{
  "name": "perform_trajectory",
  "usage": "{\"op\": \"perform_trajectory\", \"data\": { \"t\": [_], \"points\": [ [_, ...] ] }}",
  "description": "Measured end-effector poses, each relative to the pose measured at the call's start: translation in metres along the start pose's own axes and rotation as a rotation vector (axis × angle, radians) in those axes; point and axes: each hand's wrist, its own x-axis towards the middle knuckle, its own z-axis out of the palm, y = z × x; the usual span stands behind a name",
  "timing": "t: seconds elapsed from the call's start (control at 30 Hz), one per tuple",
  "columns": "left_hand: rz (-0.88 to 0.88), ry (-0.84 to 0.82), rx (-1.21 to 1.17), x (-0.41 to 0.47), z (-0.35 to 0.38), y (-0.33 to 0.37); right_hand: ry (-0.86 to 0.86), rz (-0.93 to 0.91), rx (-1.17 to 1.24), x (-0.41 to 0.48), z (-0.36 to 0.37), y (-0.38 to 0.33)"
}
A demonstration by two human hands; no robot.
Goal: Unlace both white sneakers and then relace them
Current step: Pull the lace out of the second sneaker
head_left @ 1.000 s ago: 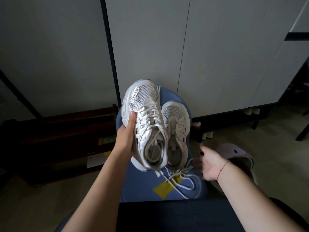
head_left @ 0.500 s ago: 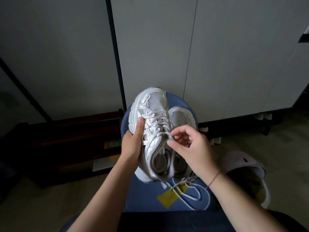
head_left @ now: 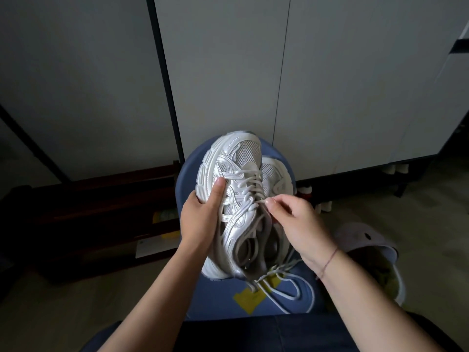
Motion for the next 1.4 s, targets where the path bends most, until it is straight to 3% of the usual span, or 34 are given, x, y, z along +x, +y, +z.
{"op": "perform_trajectory", "data": {
  "t": [0.13, 0.23, 0.37, 0.5, 0.73, 0.83, 0.93, 1.03, 1.1, 1.3, 1.4],
  "points": [
    [0.027, -0.012, -0.011, 0.002, -0.001, 0.002, -0.244, 0.388, 0.854, 0.0, -0.003, -0.006],
    [0.012, -0.011, -0.03, 0.005, -0.001, 0.002, -0.303, 0.418, 1.079, 0.002, -0.014, -0.01],
    [-0.076, -0.009, -0.119, 0.007, -0.001, -0.006, -0.294, 0.277, 0.996, 0.002, -0.014, -0.007],
    [-0.121, -0.003, -0.179, 0.008, -0.002, -0.005, -0.121, 0.188, 0.834, -0.004, -0.001, -0.005],
    [-0.077, 0.005, -0.146, 0.005, -0.005, -0.002, -0.007, 0.021, 0.549, -0.009, 0.001, -0.011],
    [-0.046, 0.021, -0.082, 0.004, -0.006, -0.002, 0.017, 0.035, 0.458, -0.009, 0.002, -0.011],
    [-0.027, 0.015, -0.06, 0.004, -0.006, 0.0, 0.03, 0.2, 0.782, 0.0, -0.005, -0.012],
    [-0.008, 0.039, -0.042, 0.002, -0.006, 0.003, -0.101, 0.385, 1.234, 0.006, -0.021, -0.013],
    [0.001, 0.037, -0.032, 0.001, -0.004, 0.004, -0.147, 0.419, 1.317, 0.005, -0.023, -0.011],
    [-0.04, 0.023, -0.07, 0.003, -0.003, -0.001, -0.158, 0.332, 0.776, -0.004, -0.011, -0.01],
    [-0.041, 0.013, -0.083, 0.002, -0.004, 0.001, -0.079, 0.304, 0.766, -0.006, -0.006, -0.009]
  ]
}}
